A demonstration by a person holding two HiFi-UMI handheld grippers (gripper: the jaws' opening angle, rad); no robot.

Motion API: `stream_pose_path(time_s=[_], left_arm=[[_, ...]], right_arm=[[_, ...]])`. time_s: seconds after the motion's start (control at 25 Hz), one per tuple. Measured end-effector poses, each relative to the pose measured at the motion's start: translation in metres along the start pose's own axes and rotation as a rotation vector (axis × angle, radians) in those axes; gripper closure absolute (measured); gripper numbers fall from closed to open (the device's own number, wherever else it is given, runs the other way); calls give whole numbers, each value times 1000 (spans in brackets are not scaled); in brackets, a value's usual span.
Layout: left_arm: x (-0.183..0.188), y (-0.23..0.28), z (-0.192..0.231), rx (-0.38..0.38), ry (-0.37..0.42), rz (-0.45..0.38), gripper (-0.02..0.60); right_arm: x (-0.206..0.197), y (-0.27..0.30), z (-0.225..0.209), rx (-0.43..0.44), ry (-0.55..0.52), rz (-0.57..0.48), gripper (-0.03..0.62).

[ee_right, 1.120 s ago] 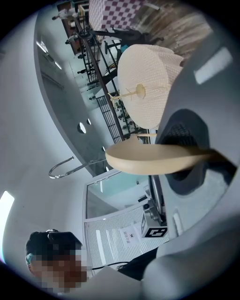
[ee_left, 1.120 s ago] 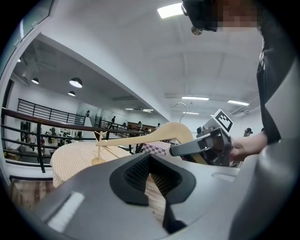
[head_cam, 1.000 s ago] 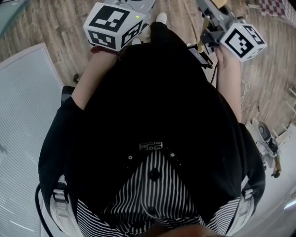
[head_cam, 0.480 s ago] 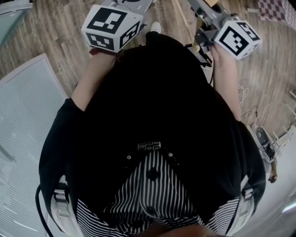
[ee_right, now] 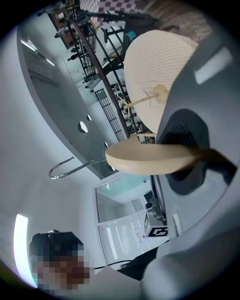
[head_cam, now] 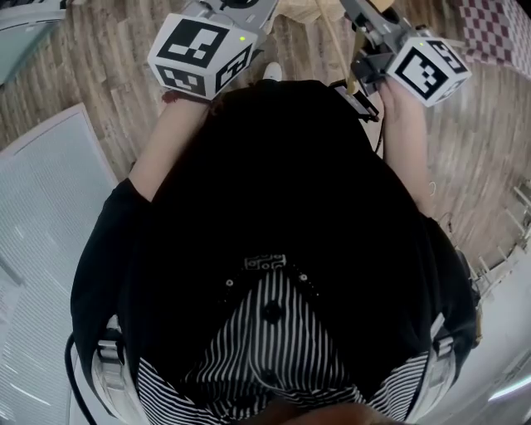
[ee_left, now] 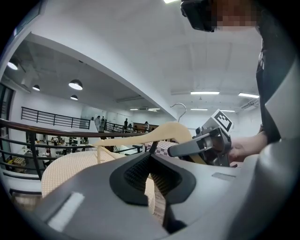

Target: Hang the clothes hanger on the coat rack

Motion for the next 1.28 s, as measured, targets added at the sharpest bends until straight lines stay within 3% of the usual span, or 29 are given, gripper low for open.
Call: stream_pose_path(time_s=[0.44, 0.72, 0.96, 1.12, 1.28], left_arm=[[-3, 91, 3, 9, -7, 46, 584], [-7, 83, 13, 13, 4, 61, 584], [-7, 111, 29, -45, -10, 46, 584], [1, 129, 52, -77, 7, 12, 584], [5, 153, 108, -120, 2, -4, 584]], right_arm=[[51, -4, -84, 24, 58, 12, 592], [48, 3, -89, 36, 78, -12, 592], [64, 11, -104, -5, 94, -40, 592], [79, 19, -115, -46, 93, -74, 594], [112, 54, -122, -87, 101, -113, 592]])
Point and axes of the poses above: the fingertips, and each gripper's own axes: y forward along the fingers, z to its left, x out of its top, the point moved 5 cm from there along -y, backward along the fingers, and after that the axes turned 14 degrees about y, right-handed, at the moved point
